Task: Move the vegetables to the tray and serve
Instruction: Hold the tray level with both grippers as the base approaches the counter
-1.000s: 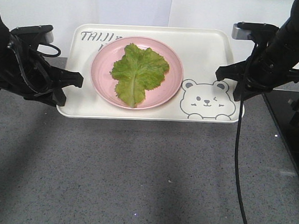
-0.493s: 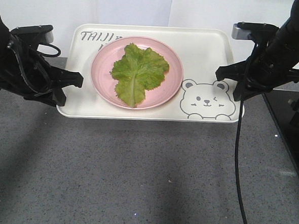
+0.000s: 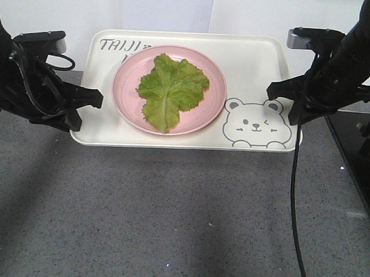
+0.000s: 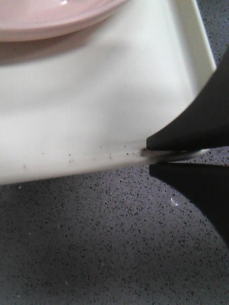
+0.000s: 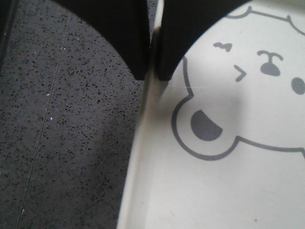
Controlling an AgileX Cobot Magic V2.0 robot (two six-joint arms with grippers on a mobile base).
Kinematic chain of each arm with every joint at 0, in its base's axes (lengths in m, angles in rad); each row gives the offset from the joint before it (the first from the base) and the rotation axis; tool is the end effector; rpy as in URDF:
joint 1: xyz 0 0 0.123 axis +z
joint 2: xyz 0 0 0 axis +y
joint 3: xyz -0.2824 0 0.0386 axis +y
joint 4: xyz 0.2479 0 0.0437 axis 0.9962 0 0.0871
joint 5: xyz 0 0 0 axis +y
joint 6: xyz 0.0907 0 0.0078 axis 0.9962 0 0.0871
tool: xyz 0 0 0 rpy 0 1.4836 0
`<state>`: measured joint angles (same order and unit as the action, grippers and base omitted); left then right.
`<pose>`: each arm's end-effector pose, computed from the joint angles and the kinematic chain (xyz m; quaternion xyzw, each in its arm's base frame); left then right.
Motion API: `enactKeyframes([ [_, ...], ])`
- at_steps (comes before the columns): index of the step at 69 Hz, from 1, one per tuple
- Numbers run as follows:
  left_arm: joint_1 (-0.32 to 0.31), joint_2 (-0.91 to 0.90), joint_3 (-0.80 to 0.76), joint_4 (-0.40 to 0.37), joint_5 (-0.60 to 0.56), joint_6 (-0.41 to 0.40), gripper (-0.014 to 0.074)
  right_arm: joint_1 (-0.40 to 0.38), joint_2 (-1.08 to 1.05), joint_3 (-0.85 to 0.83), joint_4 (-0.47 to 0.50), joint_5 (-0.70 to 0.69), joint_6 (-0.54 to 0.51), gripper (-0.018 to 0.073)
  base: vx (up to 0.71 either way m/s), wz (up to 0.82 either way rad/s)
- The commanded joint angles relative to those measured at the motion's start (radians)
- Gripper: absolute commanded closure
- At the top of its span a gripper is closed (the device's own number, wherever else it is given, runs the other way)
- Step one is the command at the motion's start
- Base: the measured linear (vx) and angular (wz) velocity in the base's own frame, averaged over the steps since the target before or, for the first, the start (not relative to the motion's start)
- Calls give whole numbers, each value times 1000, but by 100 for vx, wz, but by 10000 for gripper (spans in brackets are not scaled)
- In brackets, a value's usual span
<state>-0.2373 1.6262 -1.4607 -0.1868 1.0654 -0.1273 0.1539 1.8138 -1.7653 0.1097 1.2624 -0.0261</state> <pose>0.3305 -0.0952 0.3236 0.0267 0.9730 -0.1261 0.1913 0.3800 0.0686 0.3343 -0.0811 0.9802 0.0652 0.1686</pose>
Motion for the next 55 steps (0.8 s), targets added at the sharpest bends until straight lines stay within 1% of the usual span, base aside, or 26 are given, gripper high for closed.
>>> enactKeyframes([
  [1, -16, -50, -26, -51, -67, 26, 603, 5, -59, -25, 30, 18, -26, 564, 0, 0],
  [55, -16, -50, -26, -51, -67, 26, 603, 5, -59, -25, 30, 18, -26, 564, 0, 0],
])
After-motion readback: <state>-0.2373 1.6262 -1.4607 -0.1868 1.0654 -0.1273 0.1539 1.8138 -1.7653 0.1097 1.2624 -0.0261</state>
